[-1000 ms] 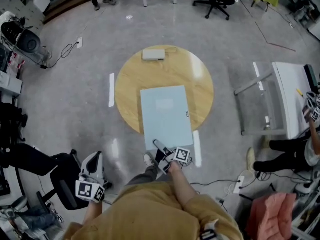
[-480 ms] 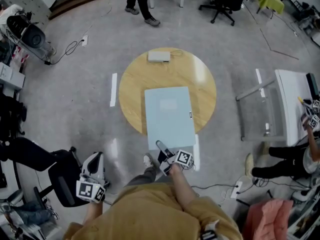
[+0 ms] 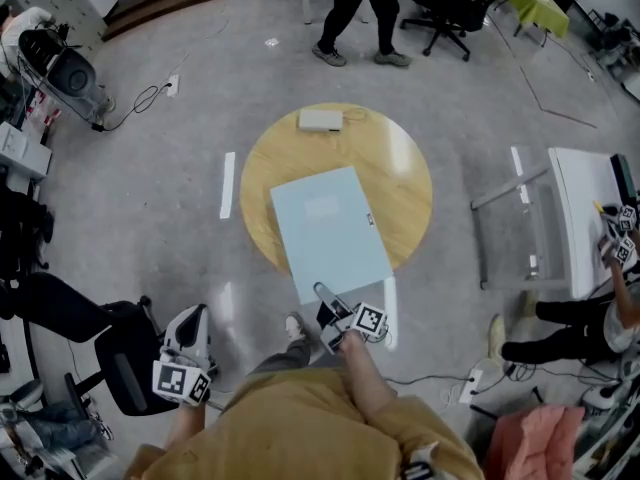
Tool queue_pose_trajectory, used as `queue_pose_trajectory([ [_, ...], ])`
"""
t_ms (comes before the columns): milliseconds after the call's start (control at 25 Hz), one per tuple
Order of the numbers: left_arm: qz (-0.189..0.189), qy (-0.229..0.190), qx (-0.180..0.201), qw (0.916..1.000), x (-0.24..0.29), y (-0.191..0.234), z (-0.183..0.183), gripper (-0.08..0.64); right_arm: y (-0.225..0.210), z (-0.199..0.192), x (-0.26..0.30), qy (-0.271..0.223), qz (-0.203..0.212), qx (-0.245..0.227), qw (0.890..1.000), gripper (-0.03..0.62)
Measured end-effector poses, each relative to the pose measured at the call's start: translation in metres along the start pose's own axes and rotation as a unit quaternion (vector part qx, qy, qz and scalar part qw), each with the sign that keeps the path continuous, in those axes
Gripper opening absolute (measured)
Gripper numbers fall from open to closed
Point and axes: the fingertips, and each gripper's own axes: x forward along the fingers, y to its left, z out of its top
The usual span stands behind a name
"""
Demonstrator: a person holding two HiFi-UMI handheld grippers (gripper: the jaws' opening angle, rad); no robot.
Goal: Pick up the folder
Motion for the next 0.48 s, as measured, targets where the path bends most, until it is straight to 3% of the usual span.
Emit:
queue_pose_trajectory([
  [280,0.005,-0.002,-0.001,1.0000,0.004,0.001,0.003,0.003,0.035,0.011,0.015,-0.003,0.049,-0.006,0.999,0.272],
  [480,0.009,-0.007,-0.006,0.9999,0.004,0.002,0.005,0.003,0.088,0.031,0.030,-0.011,0.104,-0.037,0.994,0.272],
])
